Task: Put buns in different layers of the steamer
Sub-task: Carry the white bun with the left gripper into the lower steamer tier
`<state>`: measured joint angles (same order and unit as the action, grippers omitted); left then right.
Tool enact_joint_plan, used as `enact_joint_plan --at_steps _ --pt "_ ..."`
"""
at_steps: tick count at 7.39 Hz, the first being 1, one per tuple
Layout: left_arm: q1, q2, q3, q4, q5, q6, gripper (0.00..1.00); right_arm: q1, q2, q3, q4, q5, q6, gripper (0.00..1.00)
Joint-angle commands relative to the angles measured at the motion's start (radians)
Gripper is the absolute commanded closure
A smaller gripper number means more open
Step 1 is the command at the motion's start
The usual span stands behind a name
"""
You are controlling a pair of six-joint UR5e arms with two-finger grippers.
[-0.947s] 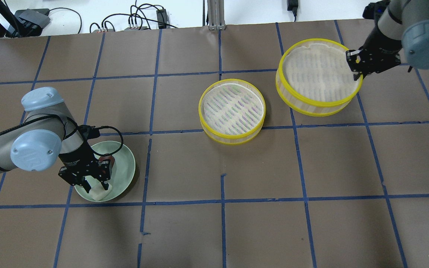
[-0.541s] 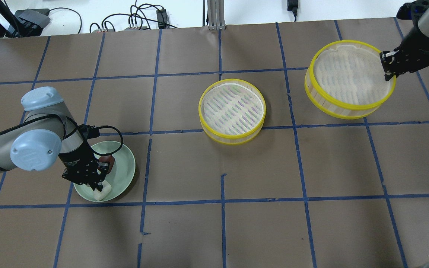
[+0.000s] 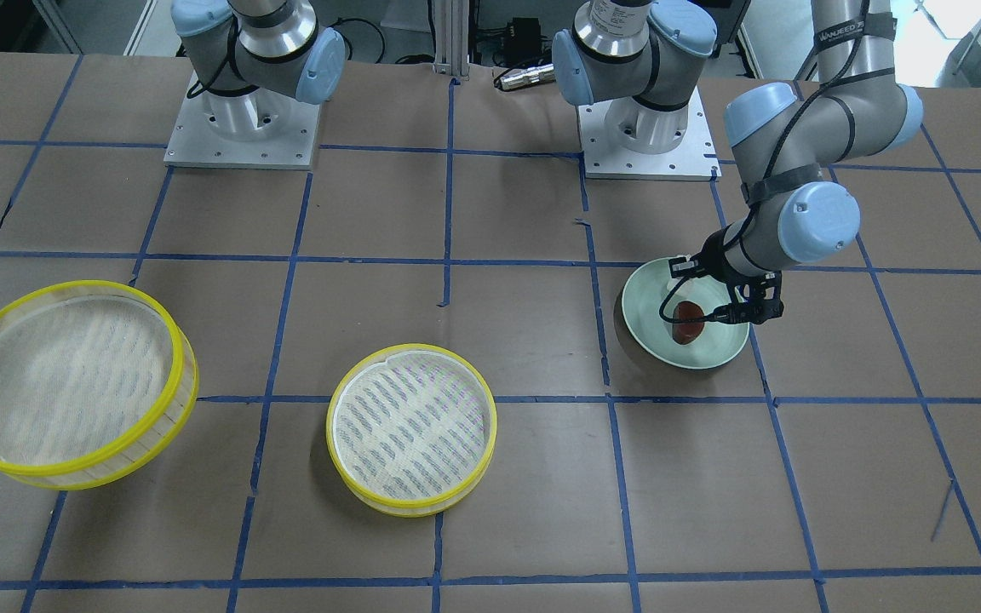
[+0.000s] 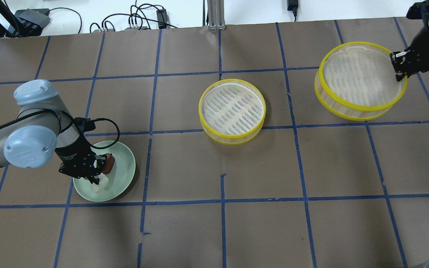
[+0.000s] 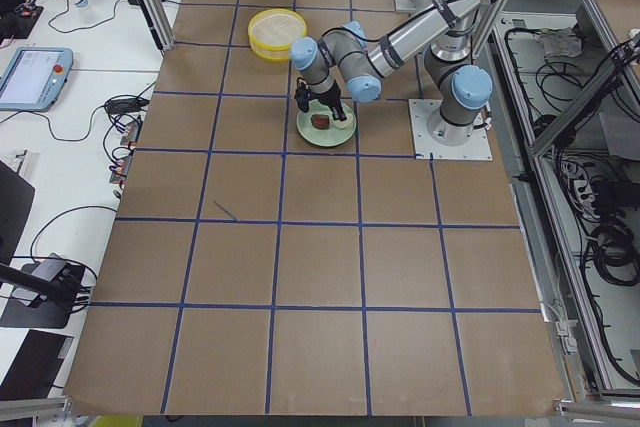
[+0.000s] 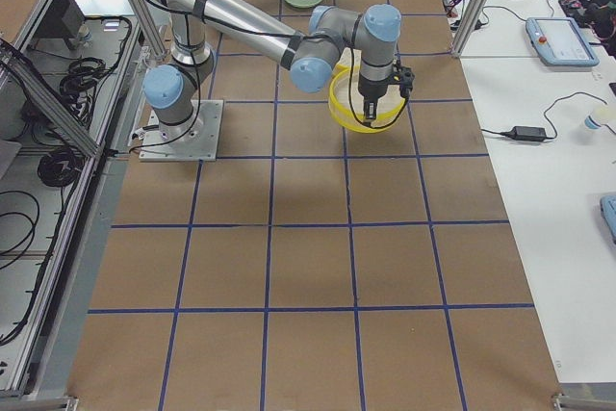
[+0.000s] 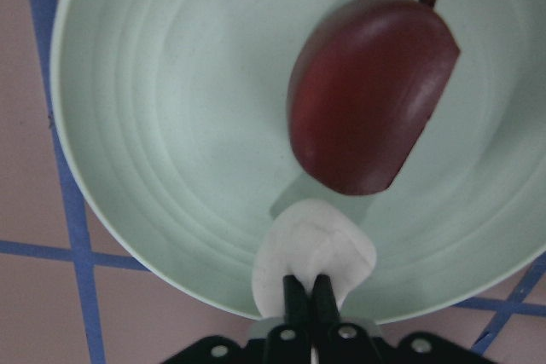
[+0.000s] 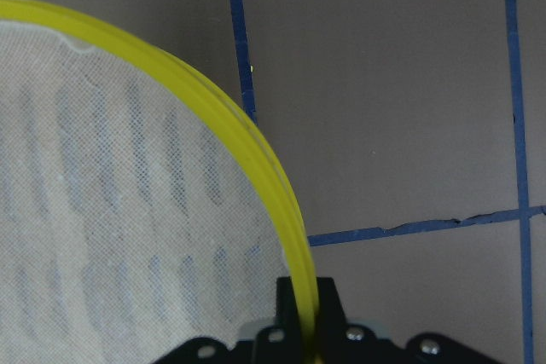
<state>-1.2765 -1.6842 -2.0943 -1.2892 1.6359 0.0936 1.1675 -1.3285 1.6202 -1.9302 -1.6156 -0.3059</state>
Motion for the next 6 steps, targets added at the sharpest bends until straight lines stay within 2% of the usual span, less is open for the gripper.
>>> enact_joint_plan --at_steps 1,2,4,5,6 --pt "-0.036 0.057 0.096 -0.046 -0.05 -0.07 0.96 0.0 0.0 0.009 0.005 0.003 0.004 0.87" --pt "-0.084 0.06 0.182 -0.086 -0.053 -0.074 0.96 0.0 0.0 0.009 0.005 0.003 0.004 0.87" --pt "-0.238 0.031 0.337 -0.091 -0.164 -0.199 0.96 0.0 0.0 0.009 0.007 0.005 0.004 0.87" --pt "-0.307 0.0 0.377 -0.061 -0.222 -0.26 0.96 0.001 0.0 0.009 0.007 0.006 0.005 0.87" --pt "-0.363 -0.05 0.387 0.076 -0.266 -0.315 0.96 0.001 0.0 0.009 0.007 0.008 0.005 0.87"
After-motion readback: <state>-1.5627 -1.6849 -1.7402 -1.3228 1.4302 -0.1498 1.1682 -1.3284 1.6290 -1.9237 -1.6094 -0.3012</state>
